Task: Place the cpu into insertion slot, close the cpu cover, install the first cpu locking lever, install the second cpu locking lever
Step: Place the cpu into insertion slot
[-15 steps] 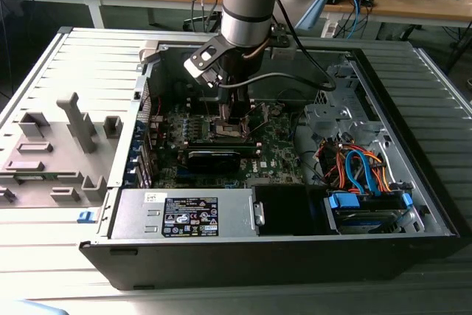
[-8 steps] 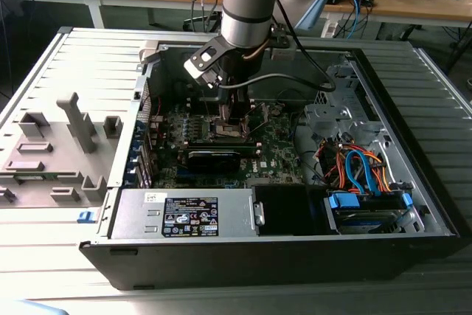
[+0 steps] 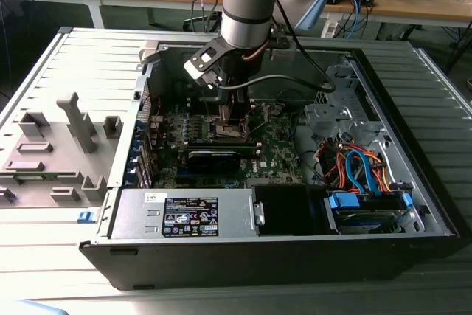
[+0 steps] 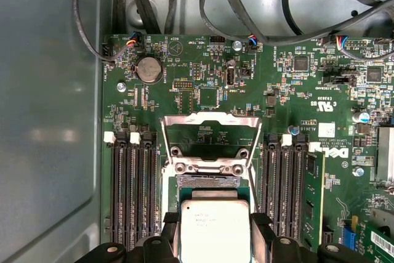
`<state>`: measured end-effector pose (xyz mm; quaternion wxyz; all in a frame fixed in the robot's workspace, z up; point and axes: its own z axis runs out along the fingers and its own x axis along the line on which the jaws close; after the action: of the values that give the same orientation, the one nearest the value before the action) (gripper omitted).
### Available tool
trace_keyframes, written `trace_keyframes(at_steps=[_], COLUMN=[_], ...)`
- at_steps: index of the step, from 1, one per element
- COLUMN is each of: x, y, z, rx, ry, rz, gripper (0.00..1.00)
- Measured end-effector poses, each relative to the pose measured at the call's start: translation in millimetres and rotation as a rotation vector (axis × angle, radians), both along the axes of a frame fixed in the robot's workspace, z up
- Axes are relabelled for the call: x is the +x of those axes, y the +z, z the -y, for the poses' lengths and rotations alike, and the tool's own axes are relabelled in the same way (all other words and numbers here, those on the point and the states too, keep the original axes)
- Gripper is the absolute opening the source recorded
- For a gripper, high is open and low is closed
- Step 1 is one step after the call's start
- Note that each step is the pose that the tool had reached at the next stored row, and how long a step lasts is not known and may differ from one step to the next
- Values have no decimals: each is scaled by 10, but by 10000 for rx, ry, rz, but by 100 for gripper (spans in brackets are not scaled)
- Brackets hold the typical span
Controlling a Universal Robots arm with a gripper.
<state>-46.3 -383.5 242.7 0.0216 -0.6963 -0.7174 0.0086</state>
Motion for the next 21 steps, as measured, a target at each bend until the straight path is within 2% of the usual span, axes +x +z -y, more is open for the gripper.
trace_keyframes(at_steps=[11,13,21], x=[0,0,0], y=[-36,-64,-78], z=[0,0,0], rx=[0,0,0], ry=[0,0,0], rz=[0,0,0], gripper=[55,55,55])
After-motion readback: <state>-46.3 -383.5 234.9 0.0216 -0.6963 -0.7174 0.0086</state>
